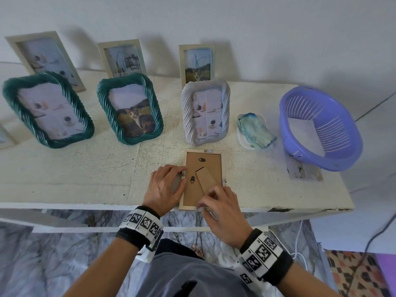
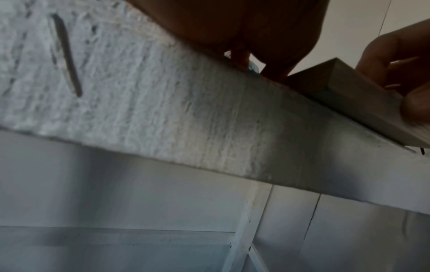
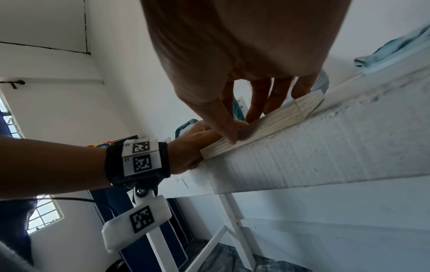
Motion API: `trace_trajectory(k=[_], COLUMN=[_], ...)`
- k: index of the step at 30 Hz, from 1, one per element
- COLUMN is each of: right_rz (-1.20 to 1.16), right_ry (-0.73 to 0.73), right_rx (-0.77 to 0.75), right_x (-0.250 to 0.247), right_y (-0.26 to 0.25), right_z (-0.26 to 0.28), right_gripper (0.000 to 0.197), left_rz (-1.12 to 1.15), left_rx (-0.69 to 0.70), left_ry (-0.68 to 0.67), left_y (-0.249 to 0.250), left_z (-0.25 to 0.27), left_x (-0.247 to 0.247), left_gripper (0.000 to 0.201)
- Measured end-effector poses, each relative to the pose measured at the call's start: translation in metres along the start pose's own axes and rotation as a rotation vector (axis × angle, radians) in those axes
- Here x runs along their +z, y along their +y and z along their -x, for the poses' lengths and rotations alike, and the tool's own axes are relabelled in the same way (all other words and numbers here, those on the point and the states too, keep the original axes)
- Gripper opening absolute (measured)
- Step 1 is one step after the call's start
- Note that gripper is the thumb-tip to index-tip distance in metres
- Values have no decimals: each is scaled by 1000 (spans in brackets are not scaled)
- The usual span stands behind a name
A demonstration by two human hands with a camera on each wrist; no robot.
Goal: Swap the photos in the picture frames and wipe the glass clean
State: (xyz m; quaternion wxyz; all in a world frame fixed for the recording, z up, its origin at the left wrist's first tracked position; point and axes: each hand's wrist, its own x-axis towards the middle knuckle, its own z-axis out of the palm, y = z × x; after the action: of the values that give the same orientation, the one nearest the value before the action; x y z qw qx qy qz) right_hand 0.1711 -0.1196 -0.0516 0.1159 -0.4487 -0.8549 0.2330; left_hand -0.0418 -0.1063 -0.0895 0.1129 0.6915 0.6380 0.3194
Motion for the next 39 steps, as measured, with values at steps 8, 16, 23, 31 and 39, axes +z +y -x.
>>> trace_trajectory(k=[8, 16, 23, 31, 39], right_rz=[58, 320, 239, 100, 108], right_ry=[-36, 134, 214, 223, 52], right_rx=[-8, 210, 246, 340, 494], right_x=[-18, -13, -18, -66, -77], right_y=[0, -4, -11, 29, 79], right_z=[-11, -42, -46, -23, -7], right_gripper=[38, 50, 45, 42, 39], left_rz=[-19, -25, 37, 60, 57], left_rx=[2, 20, 21, 1, -9], left_ry=[-81, -135, -134, -96, -74], left_y=[-10, -11, -17, -20, -20], left_z=[-2, -1, -2, -3, -4], left_x=[-6, -9, -8, -7, -5], left_gripper=[35, 36, 34, 37, 37])
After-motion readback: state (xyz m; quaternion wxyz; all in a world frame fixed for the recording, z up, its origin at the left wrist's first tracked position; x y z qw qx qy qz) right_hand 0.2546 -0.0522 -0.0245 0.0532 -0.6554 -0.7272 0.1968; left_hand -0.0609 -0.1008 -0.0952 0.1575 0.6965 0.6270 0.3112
